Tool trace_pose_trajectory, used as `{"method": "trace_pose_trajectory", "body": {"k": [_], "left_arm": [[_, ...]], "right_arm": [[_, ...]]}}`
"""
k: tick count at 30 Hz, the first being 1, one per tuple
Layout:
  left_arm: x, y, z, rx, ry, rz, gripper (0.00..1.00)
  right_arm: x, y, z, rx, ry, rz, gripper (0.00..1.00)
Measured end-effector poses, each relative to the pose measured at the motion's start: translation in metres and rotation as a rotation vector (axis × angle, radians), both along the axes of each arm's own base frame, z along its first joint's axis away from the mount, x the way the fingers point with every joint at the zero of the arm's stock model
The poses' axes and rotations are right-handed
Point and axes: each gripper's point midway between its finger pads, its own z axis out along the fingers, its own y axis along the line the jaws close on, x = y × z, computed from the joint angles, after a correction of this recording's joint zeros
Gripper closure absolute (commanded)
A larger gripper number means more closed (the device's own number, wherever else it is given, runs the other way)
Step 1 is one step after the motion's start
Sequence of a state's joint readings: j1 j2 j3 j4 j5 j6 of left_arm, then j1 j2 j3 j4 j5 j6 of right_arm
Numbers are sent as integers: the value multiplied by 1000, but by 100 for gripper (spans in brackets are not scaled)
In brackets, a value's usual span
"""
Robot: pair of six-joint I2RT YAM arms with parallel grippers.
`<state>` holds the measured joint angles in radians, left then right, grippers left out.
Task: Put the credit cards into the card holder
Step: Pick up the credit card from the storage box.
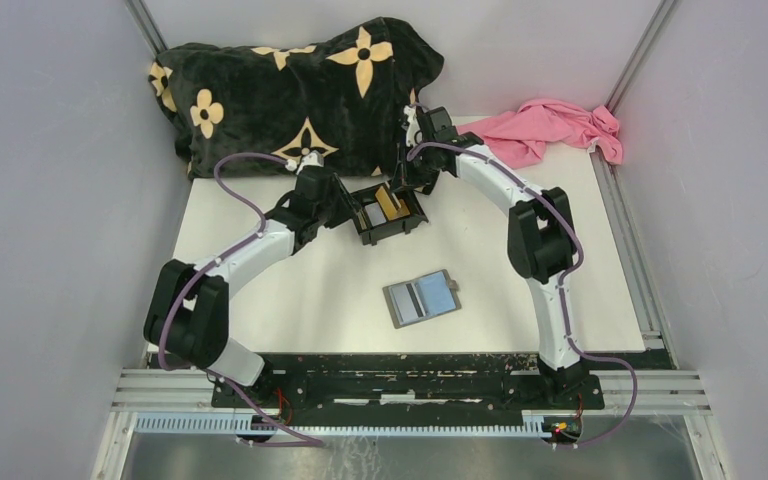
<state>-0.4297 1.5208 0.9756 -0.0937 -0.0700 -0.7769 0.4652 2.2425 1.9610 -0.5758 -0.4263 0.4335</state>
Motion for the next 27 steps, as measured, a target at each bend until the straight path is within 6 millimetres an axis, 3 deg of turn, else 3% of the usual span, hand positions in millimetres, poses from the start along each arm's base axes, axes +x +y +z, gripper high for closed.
{"method": "trace_pose_trajectory", "body": {"k": [6, 12, 20, 27], "left_arm": [[4, -1, 11, -15, -36, 2, 55], [7, -8, 23, -52, -81, -19, 52], [-3, -18, 38, -158, -147, -63, 50], [-11, -28, 40, -269, -172, -83, 49]], "right_arm": [[2, -3, 9, 11, -9, -12, 99], [2, -9, 35, 75, -16, -50, 99], [-18, -18, 86, 225, -26, -104, 99], [-38, -16, 93, 330, 29, -122, 99]]}}
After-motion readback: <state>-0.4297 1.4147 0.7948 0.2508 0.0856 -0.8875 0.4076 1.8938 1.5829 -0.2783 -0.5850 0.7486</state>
